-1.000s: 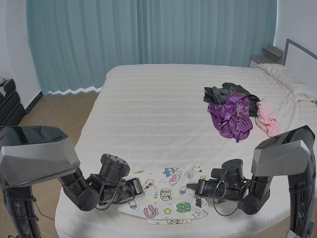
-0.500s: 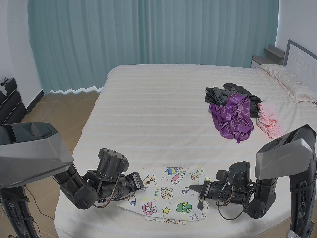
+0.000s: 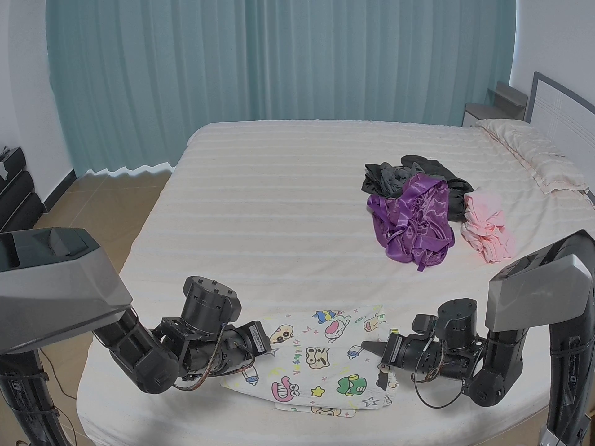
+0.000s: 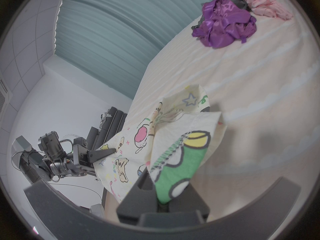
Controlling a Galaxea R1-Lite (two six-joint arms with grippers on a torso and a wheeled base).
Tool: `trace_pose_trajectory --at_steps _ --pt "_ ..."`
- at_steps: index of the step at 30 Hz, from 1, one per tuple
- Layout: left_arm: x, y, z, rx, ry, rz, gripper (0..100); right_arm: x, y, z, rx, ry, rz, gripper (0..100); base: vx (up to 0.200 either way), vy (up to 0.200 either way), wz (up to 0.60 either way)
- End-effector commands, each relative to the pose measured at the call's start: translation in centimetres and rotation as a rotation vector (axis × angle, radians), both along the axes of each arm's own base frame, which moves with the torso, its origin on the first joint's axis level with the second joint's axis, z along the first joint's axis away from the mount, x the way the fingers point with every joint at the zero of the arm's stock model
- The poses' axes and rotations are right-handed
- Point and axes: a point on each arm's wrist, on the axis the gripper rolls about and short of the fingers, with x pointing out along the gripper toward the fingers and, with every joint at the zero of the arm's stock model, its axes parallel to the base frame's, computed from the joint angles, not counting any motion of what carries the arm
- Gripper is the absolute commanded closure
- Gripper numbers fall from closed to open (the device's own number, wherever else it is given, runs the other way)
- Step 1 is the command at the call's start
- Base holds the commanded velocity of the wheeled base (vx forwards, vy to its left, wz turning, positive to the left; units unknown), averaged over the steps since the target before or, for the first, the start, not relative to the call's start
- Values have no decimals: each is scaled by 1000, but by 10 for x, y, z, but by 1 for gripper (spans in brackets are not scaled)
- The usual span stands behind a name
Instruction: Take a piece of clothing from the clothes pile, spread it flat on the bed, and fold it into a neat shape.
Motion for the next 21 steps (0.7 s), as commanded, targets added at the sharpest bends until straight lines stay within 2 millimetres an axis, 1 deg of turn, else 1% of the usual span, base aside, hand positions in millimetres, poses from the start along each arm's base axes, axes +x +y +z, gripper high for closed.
trace_pose_trajectory --at_steps 1,21 --pt "-1 -1 1 -3 -4 -5 100 1 -2 4 5 -9 -6 100 0 -200 0" --pt "0 -3 2 -10 -4 -9 100 3 -6 4 2 -9 -23 100 0 -200 0"
